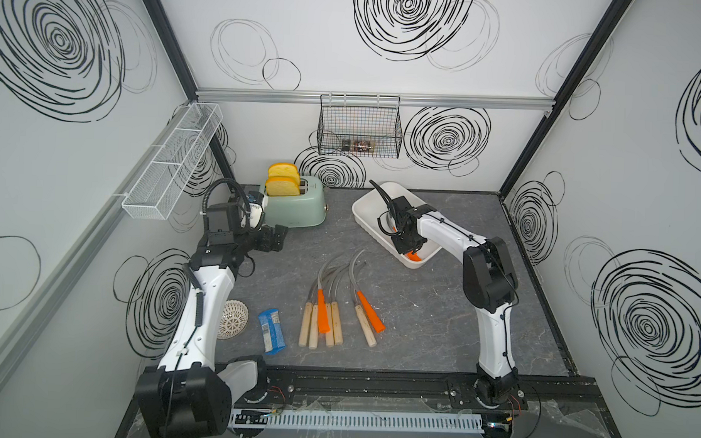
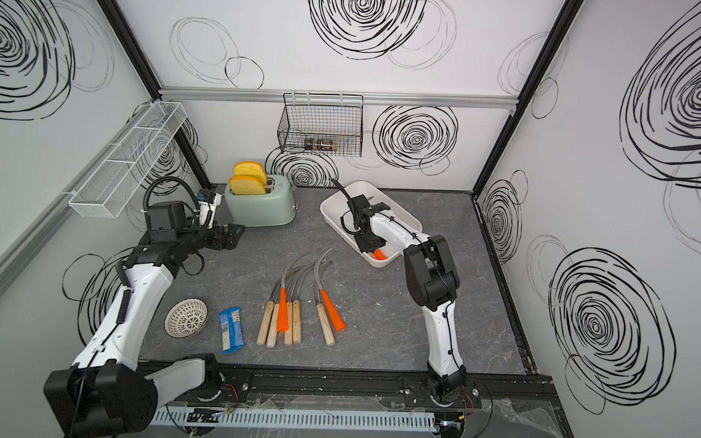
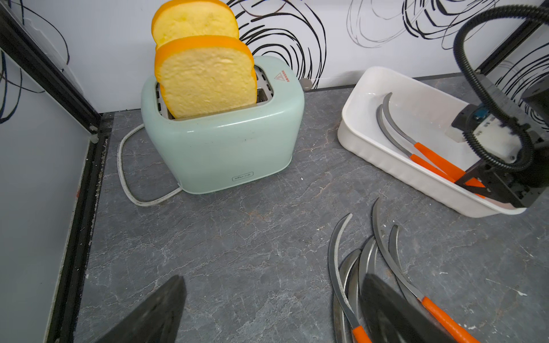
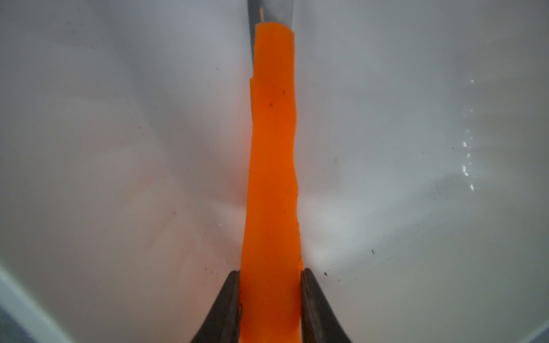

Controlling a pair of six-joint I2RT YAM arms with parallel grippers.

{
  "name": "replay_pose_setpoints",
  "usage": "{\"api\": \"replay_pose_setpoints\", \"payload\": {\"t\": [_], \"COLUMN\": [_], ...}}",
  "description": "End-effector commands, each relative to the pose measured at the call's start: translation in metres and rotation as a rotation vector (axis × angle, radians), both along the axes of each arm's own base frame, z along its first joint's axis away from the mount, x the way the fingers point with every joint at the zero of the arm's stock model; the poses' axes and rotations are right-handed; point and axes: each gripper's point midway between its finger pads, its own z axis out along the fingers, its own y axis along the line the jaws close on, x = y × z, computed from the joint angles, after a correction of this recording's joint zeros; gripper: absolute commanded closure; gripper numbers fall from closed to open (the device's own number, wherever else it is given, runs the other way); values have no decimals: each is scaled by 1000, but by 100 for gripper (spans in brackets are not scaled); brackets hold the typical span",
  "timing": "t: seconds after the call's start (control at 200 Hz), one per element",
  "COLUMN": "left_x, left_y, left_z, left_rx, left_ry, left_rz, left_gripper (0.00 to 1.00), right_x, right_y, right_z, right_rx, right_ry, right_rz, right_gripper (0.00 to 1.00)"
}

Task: Put small sickles into storage boxes
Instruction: Place the sickle in the storage box.

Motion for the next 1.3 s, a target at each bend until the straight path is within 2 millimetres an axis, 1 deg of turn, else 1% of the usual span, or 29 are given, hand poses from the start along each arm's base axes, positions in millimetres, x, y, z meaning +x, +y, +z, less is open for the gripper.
{"api": "replay_pose_setpoints", "payload": {"t": [0.0, 0.13, 0.19, 0.41, 0.515, 0.66, 0.74, 0.771, 1.046, 1.131, 1.181, 1.291], "left_x": [7, 7, 7, 7, 7, 7, 7, 7, 8, 9, 9, 11], "left_y": [-6, -6, -7, -9, -10, -11, -12, -12, -14, -14, -15, -15], "left_z": [30, 32, 32, 32, 32, 33, 34, 35, 35, 36, 38, 42], "left_rx": [-4, -2, -1, -4, -3, 0, 1, 0, 5, 8, 6, 7], "left_ry": [-93, -96, -97, -94, -93, -95, -96, -97, -94, -95, -94, -99], "left_rz": [-22, -21, -21, -26, -26, -27, -28, -29, -26, -24, -25, -22], "left_gripper": [4, 4, 4, 4, 4, 4, 4, 4, 4, 4, 4, 4], "right_x": [-3, -2, -1, -1, -1, 0, -1, -1, 1, 7, 13, 26], "right_y": [-6, -6, -6, -6, -6, -6, -6, -5, -4, -6, -8, -15], "right_z": [-3, -2, -1, -6, -9, -7, -6, -6, -3, 6, 15, 47], "right_rx": [-32, -27, -26, -28, -29, -21, -18, -14, 5, 17, 35, 100], "right_ry": [11, 6, 2, 12, 13, 0, 1, 1, -6, -43, -75, -168], "right_rz": [4, -2, -2, -12, -21, -31, -30, -30, -31, -52, -75, -128], "right_gripper": [92, 87, 80, 75, 71, 64, 63, 60, 59, 59, 59, 59]}}
